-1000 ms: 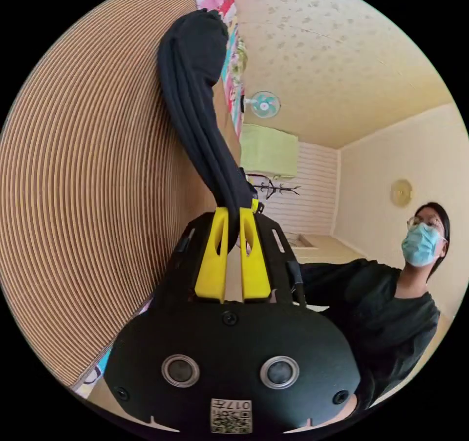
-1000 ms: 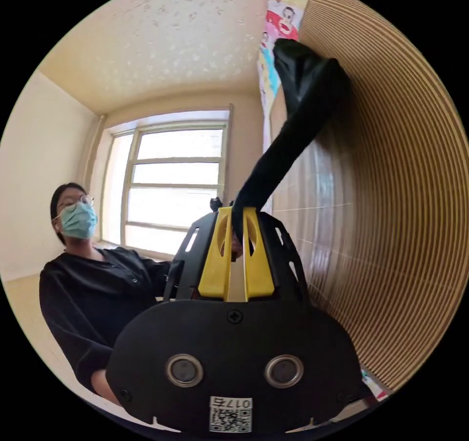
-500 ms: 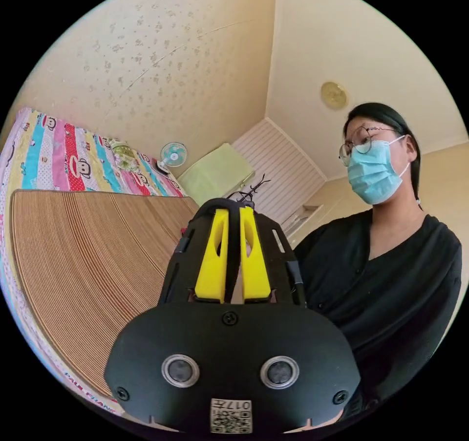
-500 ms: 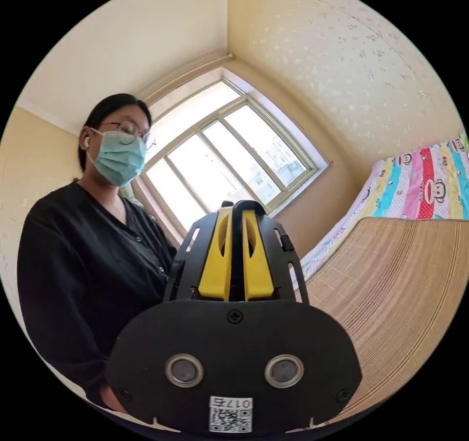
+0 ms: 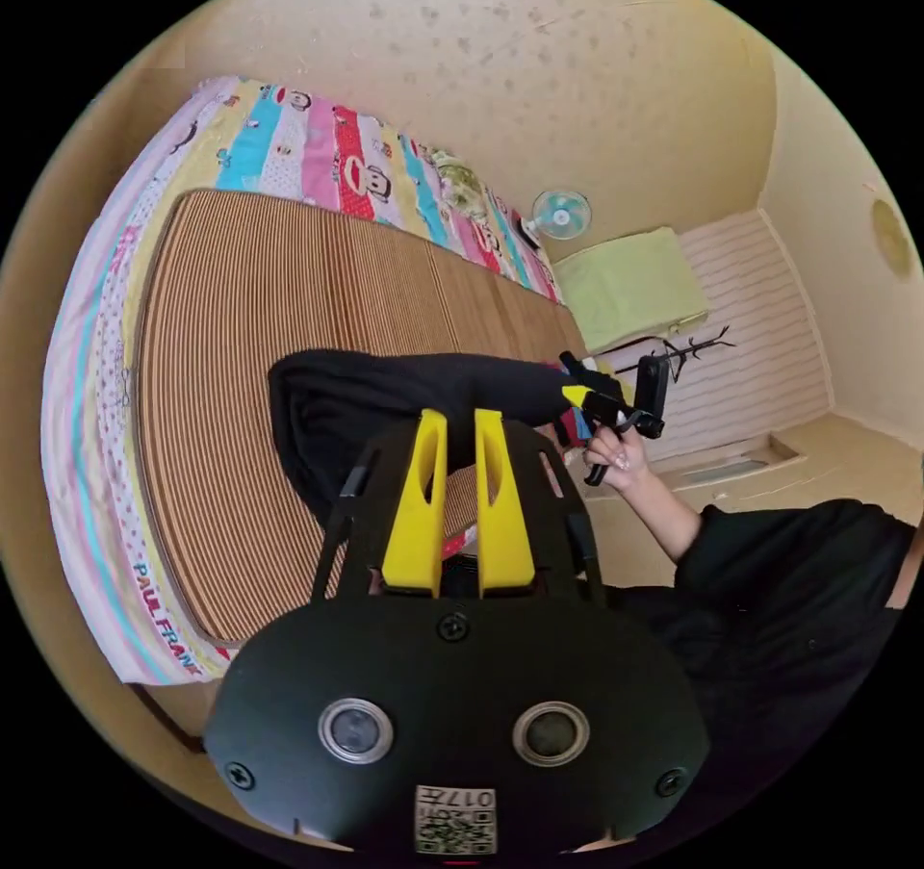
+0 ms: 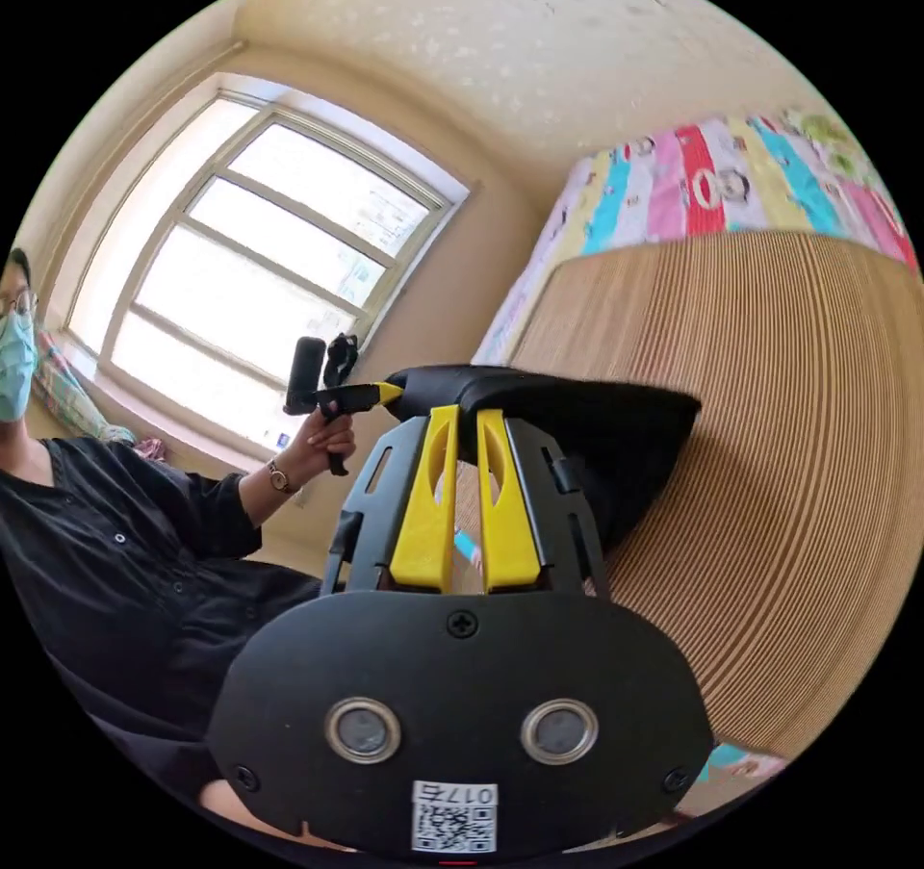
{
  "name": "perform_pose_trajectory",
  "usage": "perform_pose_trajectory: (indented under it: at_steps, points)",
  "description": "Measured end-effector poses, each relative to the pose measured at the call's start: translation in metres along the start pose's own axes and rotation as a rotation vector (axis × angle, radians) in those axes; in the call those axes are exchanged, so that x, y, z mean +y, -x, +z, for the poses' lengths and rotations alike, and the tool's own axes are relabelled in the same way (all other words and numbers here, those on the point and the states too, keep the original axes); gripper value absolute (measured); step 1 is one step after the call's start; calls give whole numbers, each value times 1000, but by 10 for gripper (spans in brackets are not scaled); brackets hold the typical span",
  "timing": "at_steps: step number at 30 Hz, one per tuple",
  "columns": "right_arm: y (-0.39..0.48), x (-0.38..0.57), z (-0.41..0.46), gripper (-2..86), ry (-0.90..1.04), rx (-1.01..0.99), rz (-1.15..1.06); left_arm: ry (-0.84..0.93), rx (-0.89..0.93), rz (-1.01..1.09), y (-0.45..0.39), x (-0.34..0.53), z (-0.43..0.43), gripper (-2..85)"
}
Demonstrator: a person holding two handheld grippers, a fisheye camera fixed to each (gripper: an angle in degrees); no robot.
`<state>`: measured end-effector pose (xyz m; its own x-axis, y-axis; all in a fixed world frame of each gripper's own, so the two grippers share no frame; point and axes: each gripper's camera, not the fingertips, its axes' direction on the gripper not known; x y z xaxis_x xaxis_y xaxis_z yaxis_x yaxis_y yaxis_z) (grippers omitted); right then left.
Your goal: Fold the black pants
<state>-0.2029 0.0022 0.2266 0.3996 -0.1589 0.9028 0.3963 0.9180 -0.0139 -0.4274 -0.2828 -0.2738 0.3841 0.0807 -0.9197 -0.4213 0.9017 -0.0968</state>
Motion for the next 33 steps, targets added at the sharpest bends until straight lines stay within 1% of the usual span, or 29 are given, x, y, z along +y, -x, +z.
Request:
perform_pose_trajectory:
  at_steps: [1, 2, 3, 4, 6, 8, 11, 13, 15, 17, 19, 20, 22, 24, 25, 26, 28, 30, 32, 33]
  points:
    - [-33, 24, 25, 38, 92, 34, 130, 91, -30, -91, 23, 23, 32, 61]
    - [-50, 37, 36, 41, 134, 62, 207, 188, -83, -183, 46, 47, 60, 72]
    - [-79, 61, 52, 51, 201, 92, 342, 226, -109, -225, 57, 60, 71, 77]
    - [-100, 80, 61, 63, 226, 65, 444, 272, -144, -302, 75, 84, 85, 79]
    - [-118, 93, 63, 80, 183, -14, 546, 305, -172, -403, 98, 117, 93, 79]
    - [-123, 84, 61, 95, 118, -45, 582, 347, -212, -547, 123, 157, 93, 77]
    - [-123, 29, 65, 118, 96, 36, 542, 398, -248, -697, 147, 201, 82, 69]
    - [-123, -31, 76, 128, 107, 128, 481, 396, -254, -793, 158, 223, 69, 66]
    - [-127, -76, 89, 133, 100, 150, 458, 337, -231, -869, 164, 240, 52, 65]
    - [-133, -114, 109, 134, 102, 149, 457, 231, -198, -949, 163, 259, 31, 61]
    - [-143, -153, 155, 132, 223, 249, 466, 163, -167, -993, 158, 270, 22, 56]
    - [-142, -160, 165, 132, 246, 290, 449, 111, -139, -1006, 150, 278, 18, 54]
    - [-119, -182, 195, 126, 237, 422, 375, 51, -121, -1009, 136, 291, 18, 48]
    - [-92, -196, 219, 120, 214, 457, 264, 49, -127, -1028, 123, 308, 27, 35]
    - [-77, -204, 239, 117, 218, 443, 226, 67, -126, -1065, 116, 324, 38, 27]
    - [-71, -208, 249, 115, 228, 426, 224, 86, -111, -1111, 110, 342, 50, 21]
    - [-46, -225, 296, 112, 282, 339, 236, 112, -75, -1187, 103, 371, 70, 15]
    - [-19, -234, 334, 112, 314, 307, 211, 136, -48, -1281, 97, 399, 85, 11]
    - [7, -242, 367, 112, 351, 263, 184, 82, -14, -1387, 91, 426, 93, 8]
    - [21, -246, 388, 112, 398, 232, 172, 56, -5, -1406, 90, 430, 93, 7]
